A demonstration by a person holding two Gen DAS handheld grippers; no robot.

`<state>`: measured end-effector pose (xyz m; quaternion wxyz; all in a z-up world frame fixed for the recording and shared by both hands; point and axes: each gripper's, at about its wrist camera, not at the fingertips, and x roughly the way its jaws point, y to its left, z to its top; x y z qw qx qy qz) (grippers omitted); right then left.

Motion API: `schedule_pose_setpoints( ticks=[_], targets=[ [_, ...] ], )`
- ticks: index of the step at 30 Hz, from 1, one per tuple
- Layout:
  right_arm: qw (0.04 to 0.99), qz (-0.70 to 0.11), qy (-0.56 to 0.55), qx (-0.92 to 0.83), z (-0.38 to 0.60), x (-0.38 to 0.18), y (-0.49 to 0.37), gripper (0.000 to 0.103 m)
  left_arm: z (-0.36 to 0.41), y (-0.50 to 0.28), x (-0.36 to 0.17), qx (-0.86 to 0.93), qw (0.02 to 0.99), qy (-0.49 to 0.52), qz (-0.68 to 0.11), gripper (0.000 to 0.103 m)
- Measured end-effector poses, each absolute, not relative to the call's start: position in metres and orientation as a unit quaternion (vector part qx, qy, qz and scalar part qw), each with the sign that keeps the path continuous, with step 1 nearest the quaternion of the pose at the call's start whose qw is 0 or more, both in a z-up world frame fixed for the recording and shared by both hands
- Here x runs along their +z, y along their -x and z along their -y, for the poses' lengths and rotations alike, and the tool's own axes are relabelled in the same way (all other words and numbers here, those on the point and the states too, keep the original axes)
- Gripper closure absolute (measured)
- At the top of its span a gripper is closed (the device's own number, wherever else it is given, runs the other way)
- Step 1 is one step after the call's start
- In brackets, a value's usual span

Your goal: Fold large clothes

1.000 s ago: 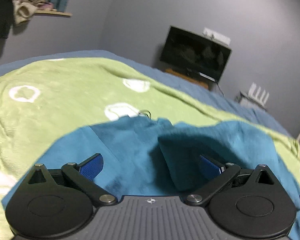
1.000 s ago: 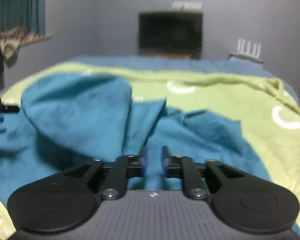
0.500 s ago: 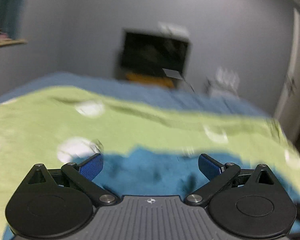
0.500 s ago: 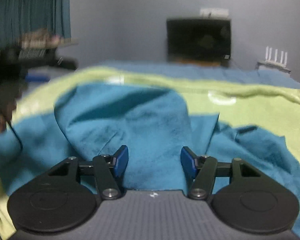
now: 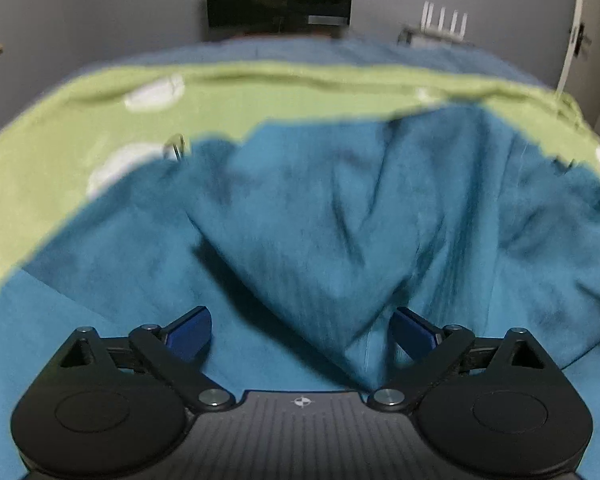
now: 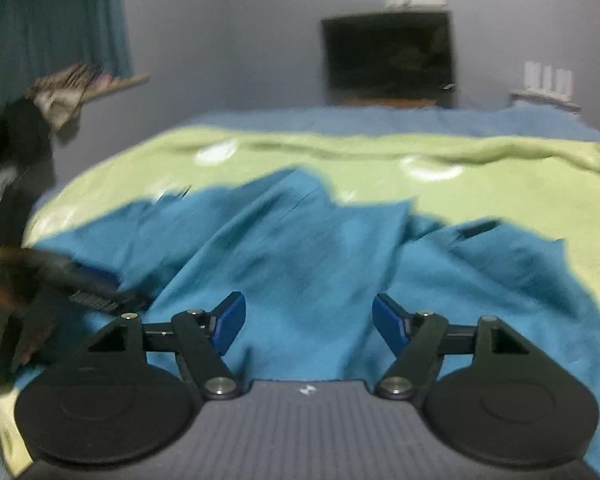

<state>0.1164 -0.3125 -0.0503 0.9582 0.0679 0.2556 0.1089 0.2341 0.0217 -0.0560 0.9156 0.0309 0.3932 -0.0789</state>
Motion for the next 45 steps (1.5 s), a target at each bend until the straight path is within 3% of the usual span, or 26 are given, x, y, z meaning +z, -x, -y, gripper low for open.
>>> schedule_pose_setpoints(
  ticks=[4,9,16,21,26,27,28,29,30,31,33,35,39,45],
  targets=[
    [0.966,-0.241,-0.092,0.021,0.361,-0.045,-0.134,0.031,-0.049,-0.242,-0.018,-0.062,0.941,0.001,-0.334,0.001],
    [0.956,-0.235,-0.154,-0.080,0.421,-0.067,-0.157,0.031,-0.093,-0.288,-0.003,0.004,0.947,-0.008,-0.321,0.001],
    [0.927,-0.278,-0.234,-0.092,0.457,-0.103,-0.178,0.026,-0.133,-0.335,-0.046,0.039,0.920,0.001,-0.389,0.001],
    [0.905,-0.318,-0.279,-0.043,0.468,-0.124,-0.188,0.009,-0.159,-0.344,-0.086,0.015,0.901,0.093,-0.424,0.000],
    [0.899,-0.334,-0.283,-0.006,0.465,-0.132,-0.188,0.008,-0.175,-0.346,-0.097,-0.010,0.895,0.125,-0.427,0.000],
    [0.901,-0.335,-0.275,-0.004,0.463,-0.132,-0.188,0.011,-0.175,-0.346,-0.095,-0.014,0.896,0.120,-0.427,0.001],
    [0.905,-0.335,-0.262,-0.003,0.459,-0.130,-0.188,0.016,-0.174,-0.346,-0.095,-0.020,0.898,0.115,-0.425,0.009],
    [0.909,-0.332,-0.250,0.003,0.455,-0.127,-0.188,0.031,-0.172,-0.343,-0.092,-0.036,0.901,0.107,-0.419,0.028],
    [0.915,-0.329,-0.231,0.006,0.450,-0.123,-0.188,0.043,-0.170,-0.349,-0.092,-0.052,0.902,0.103,-0.416,0.038],
    [0.922,-0.326,-0.208,0.009,0.443,-0.119,-0.187,0.051,-0.168,-0.350,-0.089,-0.064,0.903,0.097,-0.414,0.055],
    [0.934,-0.318,-0.164,0.012,0.432,-0.109,-0.183,0.075,-0.159,-0.345,-0.081,-0.068,0.909,0.065,-0.406,0.071],
    [0.943,-0.303,-0.136,0.009,0.426,-0.102,-0.178,0.083,-0.155,-0.339,-0.076,-0.061,0.916,0.044,-0.395,0.088],
    [0.960,-0.260,-0.100,0.001,0.420,-0.087,-0.168,0.092,-0.145,-0.320,-0.055,-0.043,0.938,0.019,-0.342,0.093],
    [0.984,-0.163,-0.062,-0.031,0.414,-0.056,-0.150,0.096,-0.114,-0.305,-0.008,-0.057,0.965,-0.048,-0.253,0.095]
  ],
)
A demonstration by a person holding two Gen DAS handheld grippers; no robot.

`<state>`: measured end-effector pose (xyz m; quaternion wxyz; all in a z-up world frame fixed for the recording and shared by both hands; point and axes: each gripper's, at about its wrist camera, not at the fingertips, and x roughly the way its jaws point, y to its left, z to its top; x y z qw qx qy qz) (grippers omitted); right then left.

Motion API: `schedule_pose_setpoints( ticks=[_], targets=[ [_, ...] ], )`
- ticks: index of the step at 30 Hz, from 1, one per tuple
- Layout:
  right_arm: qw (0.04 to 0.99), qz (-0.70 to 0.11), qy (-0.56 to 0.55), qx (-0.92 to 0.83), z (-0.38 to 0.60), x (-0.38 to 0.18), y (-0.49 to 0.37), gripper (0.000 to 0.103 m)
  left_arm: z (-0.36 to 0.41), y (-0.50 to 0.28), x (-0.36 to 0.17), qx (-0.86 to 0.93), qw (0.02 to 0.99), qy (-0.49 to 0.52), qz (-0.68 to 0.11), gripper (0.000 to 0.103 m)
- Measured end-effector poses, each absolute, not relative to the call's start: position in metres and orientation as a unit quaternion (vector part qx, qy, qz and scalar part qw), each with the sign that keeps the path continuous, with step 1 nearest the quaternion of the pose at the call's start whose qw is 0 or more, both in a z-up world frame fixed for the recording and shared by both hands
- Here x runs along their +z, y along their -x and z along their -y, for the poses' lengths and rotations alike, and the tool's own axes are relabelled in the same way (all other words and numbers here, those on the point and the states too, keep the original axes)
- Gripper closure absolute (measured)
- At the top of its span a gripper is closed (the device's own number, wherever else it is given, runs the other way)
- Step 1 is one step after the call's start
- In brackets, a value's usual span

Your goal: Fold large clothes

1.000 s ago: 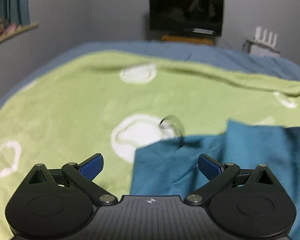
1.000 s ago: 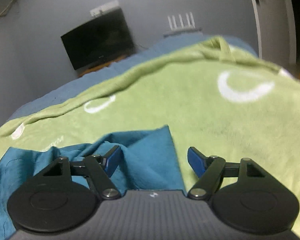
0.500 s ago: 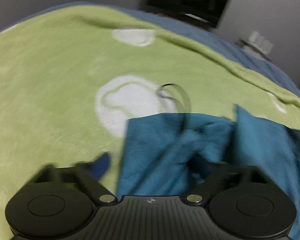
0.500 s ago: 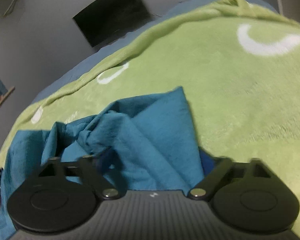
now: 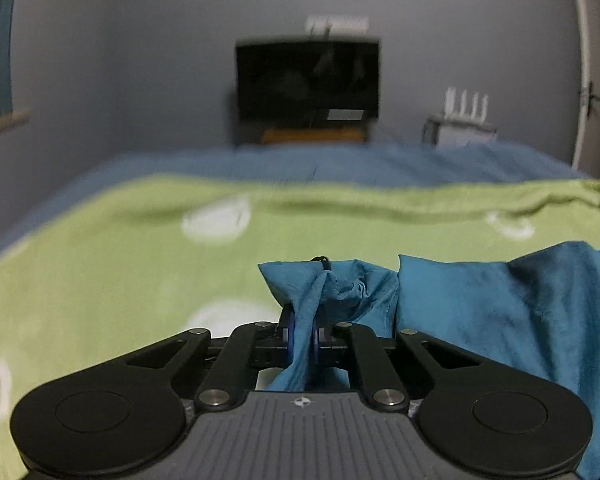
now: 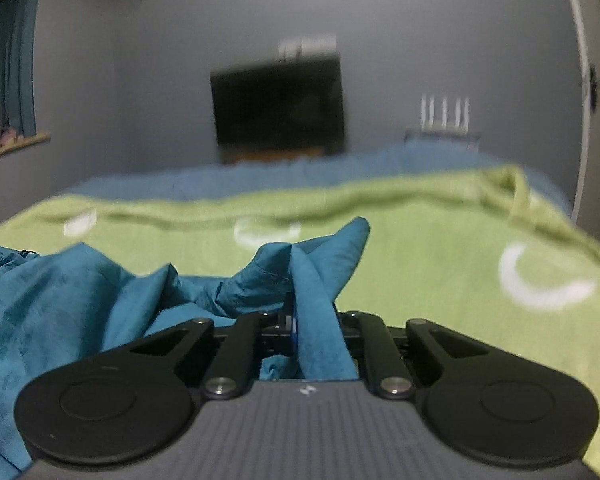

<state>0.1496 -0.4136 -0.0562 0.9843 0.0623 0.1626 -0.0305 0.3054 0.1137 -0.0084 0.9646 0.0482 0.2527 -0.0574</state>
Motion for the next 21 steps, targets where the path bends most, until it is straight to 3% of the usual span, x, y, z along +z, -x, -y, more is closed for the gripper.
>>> schedule_pose_setpoints(
  ticks=[4,6,7,8,9,10,15,21],
  targets=[
    [0.993,-0.074,-0.040,-0.087,0.417,-0.038,-0.129,0.096,-0.087,-0.316,0.012,-0.066,0.976,-0.069,-0.198,0.094],
    [0.990,-0.067,-0.040,-0.118,0.422,-0.038,-0.131,0.095,-0.076,-0.326,0.008,-0.050,0.976,-0.073,-0.197,0.081],
    [0.987,-0.083,-0.047,-0.132,0.426,-0.042,-0.134,0.092,-0.070,-0.332,0.004,-0.036,0.974,-0.078,-0.207,0.067],
    [0.981,-0.110,-0.062,-0.145,0.431,-0.049,-0.140,0.075,-0.066,-0.338,-0.002,-0.020,0.972,-0.081,-0.221,0.042],
    [0.976,-0.131,-0.074,-0.157,0.435,-0.054,-0.144,0.060,-0.063,-0.341,-0.006,-0.007,0.968,-0.081,-0.236,0.032],
    [0.973,-0.143,-0.086,-0.159,0.439,-0.058,-0.145,0.056,-0.062,-0.340,-0.009,-0.002,0.967,-0.078,-0.242,0.021],
    [0.975,-0.141,-0.103,-0.139,0.437,-0.055,-0.146,0.043,-0.053,-0.322,-0.016,-0.041,0.965,-0.041,-0.256,0.018],
    [0.978,-0.173,-0.099,0.052,0.388,-0.057,-0.152,0.043,0.014,-0.297,-0.027,-0.147,0.949,-0.045,-0.275,0.013]
  ],
)
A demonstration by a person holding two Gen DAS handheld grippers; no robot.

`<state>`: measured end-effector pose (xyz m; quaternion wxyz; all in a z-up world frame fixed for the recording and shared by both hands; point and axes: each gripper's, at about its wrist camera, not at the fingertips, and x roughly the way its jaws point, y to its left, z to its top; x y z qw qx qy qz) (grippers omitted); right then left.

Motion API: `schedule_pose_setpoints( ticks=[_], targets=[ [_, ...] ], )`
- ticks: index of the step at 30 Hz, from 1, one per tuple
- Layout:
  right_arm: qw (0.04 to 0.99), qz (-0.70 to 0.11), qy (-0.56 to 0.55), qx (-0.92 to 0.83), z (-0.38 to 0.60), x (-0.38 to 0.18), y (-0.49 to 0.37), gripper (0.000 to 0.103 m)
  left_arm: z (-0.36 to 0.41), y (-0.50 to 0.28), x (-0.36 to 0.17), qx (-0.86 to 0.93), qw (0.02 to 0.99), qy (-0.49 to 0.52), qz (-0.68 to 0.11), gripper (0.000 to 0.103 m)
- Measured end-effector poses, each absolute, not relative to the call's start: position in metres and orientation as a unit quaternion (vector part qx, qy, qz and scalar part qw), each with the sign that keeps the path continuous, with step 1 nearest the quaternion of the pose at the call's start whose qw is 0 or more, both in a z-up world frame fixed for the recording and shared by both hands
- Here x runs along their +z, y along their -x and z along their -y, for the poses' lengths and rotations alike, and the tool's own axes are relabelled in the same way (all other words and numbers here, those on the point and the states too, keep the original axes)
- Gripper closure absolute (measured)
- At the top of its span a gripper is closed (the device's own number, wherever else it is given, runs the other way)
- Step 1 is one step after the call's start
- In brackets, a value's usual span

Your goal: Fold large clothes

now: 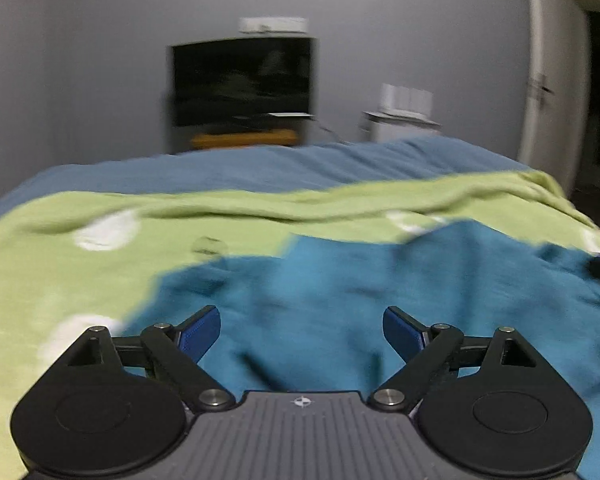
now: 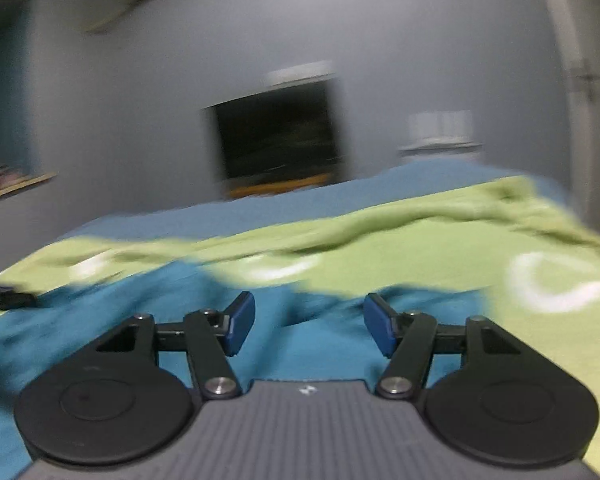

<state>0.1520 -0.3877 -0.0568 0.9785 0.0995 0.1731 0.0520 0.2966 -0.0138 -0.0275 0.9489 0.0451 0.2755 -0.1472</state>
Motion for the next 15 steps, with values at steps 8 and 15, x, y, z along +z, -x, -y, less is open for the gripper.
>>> schedule_pose_setpoints(
  ticks=[8,15],
  targets=[
    [0.951,-0.292,-0.036,0.093,0.353,-0.095,-0.163,0.041,0.084,-0.248,-0.089,-0.175,0.907,-0.153,-0.351,0.012],
    [0.963,-0.254,-0.072,0.058,0.355,-0.080,-0.131,0.034,0.059,-0.203,-0.071,-0.148,0.913,-0.076,-0.372,0.011]
  ],
)
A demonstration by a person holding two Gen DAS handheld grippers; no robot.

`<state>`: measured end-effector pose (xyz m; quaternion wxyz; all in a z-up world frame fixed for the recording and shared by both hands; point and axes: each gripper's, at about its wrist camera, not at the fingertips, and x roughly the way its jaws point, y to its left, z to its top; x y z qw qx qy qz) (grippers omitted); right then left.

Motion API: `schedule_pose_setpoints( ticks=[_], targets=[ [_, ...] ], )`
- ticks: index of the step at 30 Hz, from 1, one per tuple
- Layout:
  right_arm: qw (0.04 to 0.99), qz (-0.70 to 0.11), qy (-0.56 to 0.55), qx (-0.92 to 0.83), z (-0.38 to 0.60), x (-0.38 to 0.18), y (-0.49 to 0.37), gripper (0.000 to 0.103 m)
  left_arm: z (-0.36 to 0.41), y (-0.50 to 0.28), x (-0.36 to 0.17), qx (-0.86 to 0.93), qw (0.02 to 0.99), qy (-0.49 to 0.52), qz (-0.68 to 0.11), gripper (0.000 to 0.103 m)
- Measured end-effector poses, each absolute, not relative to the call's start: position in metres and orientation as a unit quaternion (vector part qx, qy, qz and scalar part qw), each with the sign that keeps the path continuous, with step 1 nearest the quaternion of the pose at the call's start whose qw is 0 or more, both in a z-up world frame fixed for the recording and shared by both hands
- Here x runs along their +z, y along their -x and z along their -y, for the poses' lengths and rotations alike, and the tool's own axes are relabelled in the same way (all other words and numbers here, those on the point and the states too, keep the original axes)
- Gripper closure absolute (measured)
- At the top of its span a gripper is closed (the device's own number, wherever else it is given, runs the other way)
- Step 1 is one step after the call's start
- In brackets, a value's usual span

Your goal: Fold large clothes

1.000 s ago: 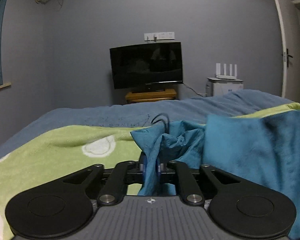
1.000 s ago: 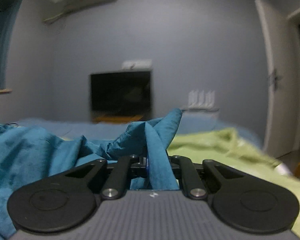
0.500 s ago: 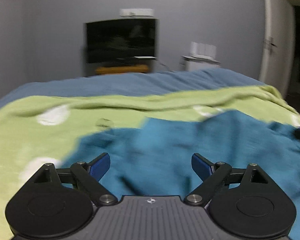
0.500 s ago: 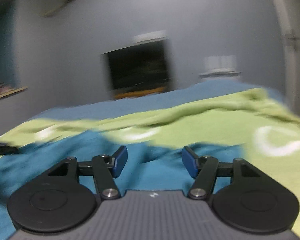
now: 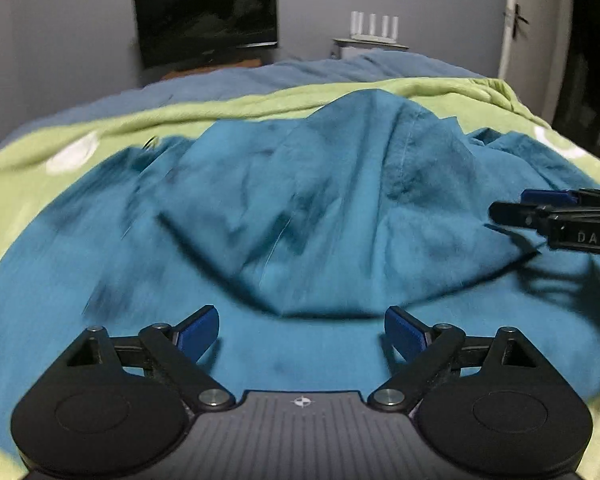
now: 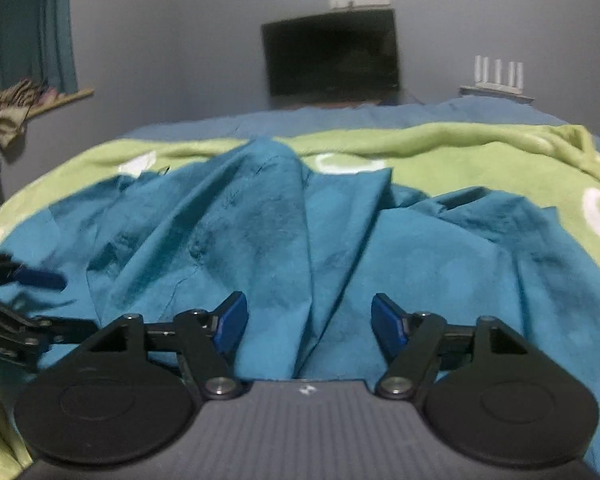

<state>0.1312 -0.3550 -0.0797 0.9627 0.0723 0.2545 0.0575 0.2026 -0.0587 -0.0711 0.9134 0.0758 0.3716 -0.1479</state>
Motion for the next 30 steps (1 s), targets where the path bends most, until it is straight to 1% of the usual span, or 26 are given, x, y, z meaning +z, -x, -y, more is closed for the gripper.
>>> schedule_pose_setpoints(
  ticks=[4,6,9,11,13,14,17,19,22,25,27,30],
  targets=[
    [0.960,-0.252,-0.077,0.093,0.345,-0.059,-0.099,0.034,0.041,-0.177,-0.068,-0.126,0.909,-0.082,-0.388,0.011],
    [0.954,-0.267,-0.062,0.124,0.335,-0.054,-0.089,0.034,0.041,-0.164,-0.071,-0.124,0.908,-0.125,-0.379,0.011],
    [0.927,-0.343,0.029,0.151,0.311,-0.062,-0.082,0.034,0.040,-0.152,-0.076,-0.122,0.903,-0.177,-0.373,0.011],
    [0.915,-0.372,0.085,0.130,0.303,-0.073,-0.080,0.034,0.036,-0.151,-0.078,-0.103,0.901,-0.185,-0.379,0.006],
    [0.918,-0.379,0.079,0.091,0.314,-0.072,-0.077,0.034,0.026,-0.153,-0.079,-0.078,0.902,-0.172,-0.388,0.003],
    [0.920,-0.382,0.065,0.066,0.324,-0.070,-0.074,0.034,0.016,-0.154,-0.079,-0.067,0.903,-0.149,-0.397,0.003],
    [0.922,-0.387,-0.008,-0.003,0.358,-0.064,-0.068,0.033,-0.003,-0.152,-0.074,-0.053,0.906,-0.100,-0.409,0.003],
    [0.930,-0.364,-0.046,-0.026,0.372,-0.057,-0.059,0.032,-0.007,-0.150,-0.072,-0.051,0.907,-0.092,-0.409,0.003],
    [0.953,-0.296,-0.069,0.013,0.367,-0.036,-0.040,0.032,-0.003,-0.146,-0.072,-0.053,0.907,-0.107,-0.404,0.003],
    [0.966,-0.248,-0.021,0.071,0.330,-0.021,-0.030,0.032,-0.002,-0.143,-0.072,-0.057,0.908,-0.112,-0.401,0.003],
    [0.964,-0.242,0.017,0.108,0.303,-0.019,-0.031,0.032,-0.004,-0.145,-0.073,-0.059,0.908,-0.106,-0.401,0.003],
    [0.951,-0.259,0.085,0.148,0.263,-0.029,-0.036,0.032,-0.006,-0.146,-0.074,-0.061,0.908,-0.103,-0.401,0.001]
  ],
)
